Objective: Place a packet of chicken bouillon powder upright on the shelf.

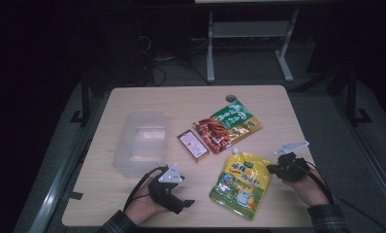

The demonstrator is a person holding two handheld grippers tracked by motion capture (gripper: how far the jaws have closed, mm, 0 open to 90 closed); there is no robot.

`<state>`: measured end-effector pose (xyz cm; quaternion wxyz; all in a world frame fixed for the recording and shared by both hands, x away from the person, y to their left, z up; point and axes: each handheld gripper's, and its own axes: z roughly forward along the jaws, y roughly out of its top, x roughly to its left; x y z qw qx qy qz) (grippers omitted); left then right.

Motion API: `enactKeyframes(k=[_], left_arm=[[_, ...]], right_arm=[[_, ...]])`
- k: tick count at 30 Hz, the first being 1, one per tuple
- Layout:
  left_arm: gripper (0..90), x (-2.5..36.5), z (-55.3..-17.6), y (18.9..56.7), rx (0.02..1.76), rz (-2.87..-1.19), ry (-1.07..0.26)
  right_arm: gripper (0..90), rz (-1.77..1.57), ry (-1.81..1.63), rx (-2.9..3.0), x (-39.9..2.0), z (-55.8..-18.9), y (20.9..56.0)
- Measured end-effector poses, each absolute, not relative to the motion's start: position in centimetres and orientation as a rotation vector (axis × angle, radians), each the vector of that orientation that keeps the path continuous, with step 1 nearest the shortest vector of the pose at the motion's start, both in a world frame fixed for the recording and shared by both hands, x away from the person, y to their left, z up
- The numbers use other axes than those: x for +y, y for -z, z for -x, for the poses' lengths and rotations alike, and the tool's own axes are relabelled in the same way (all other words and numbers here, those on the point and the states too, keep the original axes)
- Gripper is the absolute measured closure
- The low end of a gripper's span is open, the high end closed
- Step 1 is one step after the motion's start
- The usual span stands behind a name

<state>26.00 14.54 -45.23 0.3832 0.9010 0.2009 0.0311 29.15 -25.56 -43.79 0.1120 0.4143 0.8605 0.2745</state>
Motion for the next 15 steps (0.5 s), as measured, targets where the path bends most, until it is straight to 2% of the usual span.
enactKeyframes(k=[6, 15], left_arm=[[12.6, 14.4, -26.0, 45.3, 0.508, -2.299, -0.078], [12.6, 14.4, -26.1, 45.4, 0.516, -2.291, -0.063]], right_arm=[[89.7, -1.28, -0.75, 2.548, -26.5, -27.9, 45.0], [89.8, -1.275, -0.776, 2.567, -25.7, -29.3, 45.2]])
